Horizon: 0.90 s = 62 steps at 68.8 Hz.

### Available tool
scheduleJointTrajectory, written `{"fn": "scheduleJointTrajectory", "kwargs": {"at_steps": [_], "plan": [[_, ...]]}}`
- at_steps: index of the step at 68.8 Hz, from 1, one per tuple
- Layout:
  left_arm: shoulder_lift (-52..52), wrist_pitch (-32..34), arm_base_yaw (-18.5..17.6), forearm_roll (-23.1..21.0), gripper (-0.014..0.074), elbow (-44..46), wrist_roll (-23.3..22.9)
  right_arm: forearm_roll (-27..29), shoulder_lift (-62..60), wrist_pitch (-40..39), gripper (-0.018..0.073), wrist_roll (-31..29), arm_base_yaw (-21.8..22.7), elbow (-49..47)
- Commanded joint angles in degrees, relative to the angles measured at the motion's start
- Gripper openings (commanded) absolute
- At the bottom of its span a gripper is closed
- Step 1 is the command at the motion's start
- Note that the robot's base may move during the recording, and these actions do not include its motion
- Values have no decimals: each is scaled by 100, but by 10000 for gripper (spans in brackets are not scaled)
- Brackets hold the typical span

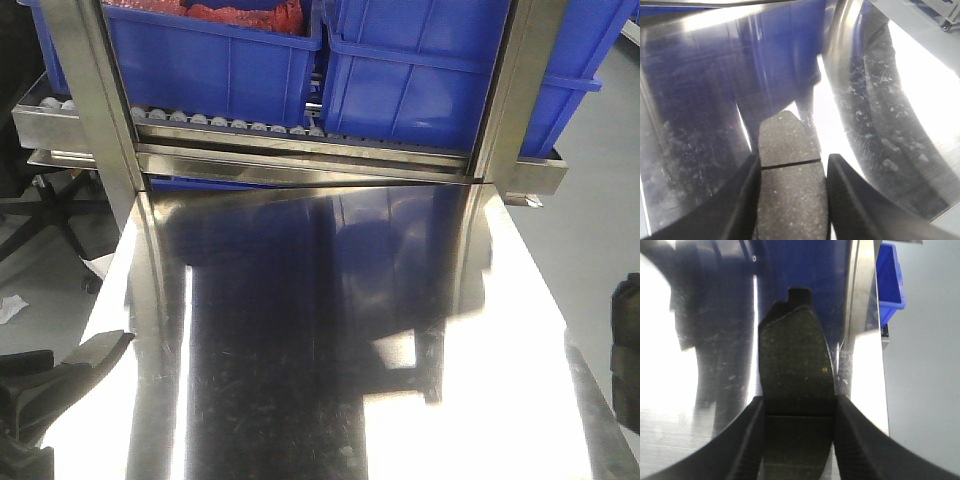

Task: Move and align brake pads A on conveyor
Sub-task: 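Lift the pad with the right gripper and pull it back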

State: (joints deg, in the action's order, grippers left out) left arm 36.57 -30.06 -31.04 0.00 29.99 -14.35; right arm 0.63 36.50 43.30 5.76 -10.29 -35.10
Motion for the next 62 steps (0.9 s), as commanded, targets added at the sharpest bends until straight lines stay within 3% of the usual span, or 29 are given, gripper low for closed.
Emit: {"fn": "scheduleJointTrajectory", "kwargs": {"at_steps": [1,62], "plan": [[-16,533,-29,0,-6,164,-42,-19,-284,-467,-6,-60,35,-22],[-16,533,-29,0,-6,164,-42,-28,-605,-623,-6,-60,35,193]]}}
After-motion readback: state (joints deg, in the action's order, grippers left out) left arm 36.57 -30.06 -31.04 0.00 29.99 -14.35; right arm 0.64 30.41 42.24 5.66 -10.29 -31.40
